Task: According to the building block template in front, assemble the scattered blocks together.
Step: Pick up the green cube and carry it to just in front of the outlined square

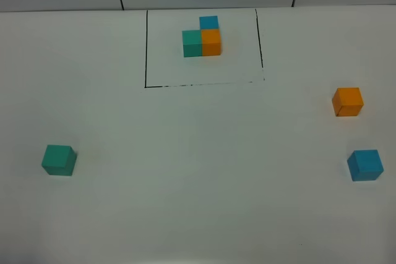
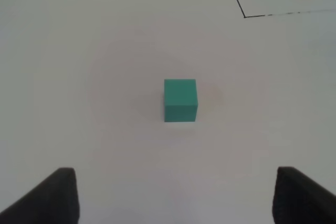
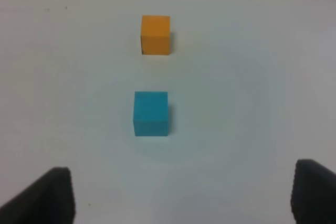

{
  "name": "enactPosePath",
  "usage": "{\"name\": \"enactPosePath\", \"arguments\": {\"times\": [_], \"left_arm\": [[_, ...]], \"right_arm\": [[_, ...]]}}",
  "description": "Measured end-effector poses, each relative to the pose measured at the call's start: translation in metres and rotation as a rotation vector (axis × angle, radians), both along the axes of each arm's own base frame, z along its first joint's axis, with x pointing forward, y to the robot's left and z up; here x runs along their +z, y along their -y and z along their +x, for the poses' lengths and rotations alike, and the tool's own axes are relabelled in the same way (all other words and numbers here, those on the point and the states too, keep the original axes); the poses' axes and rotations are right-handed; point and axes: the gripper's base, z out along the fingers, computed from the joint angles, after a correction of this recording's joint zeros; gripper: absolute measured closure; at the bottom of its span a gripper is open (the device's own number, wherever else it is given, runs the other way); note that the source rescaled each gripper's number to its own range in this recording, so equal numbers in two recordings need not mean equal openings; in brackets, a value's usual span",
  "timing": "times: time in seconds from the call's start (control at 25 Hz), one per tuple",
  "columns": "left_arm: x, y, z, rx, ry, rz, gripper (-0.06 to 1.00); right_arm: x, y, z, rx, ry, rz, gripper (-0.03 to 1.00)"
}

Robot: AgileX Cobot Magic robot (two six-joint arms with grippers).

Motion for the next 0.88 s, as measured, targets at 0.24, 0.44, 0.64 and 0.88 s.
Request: {"name": "enactPosePath", "arguments": {"times": [0.24, 0.44, 0.64, 0.88], "left_arm": [[0.0, 0.0, 0.0, 0.0, 0.0, 0.0, 0.27], [0.0, 0.0, 0.0, 0.0, 0.0, 0.0, 0.27], [0.0, 0.0, 0.0, 0.0, 0.0, 0.0, 0.27], [0.0, 0.0, 0.0, 0.0, 0.0, -0.001, 0.27]], "right_arm": [[0.0, 0.0, 0.0, 0.0, 0.0, 0.0, 0.26], [0.0, 0.0, 0.0, 0.0, 0.0, 0.0, 0.26], [0.0, 0.0, 0.0, 0.0, 0.0, 0.0, 0.26], [0.0, 0.0, 0.0, 0.0, 0.0, 0.0, 0.26]]}}
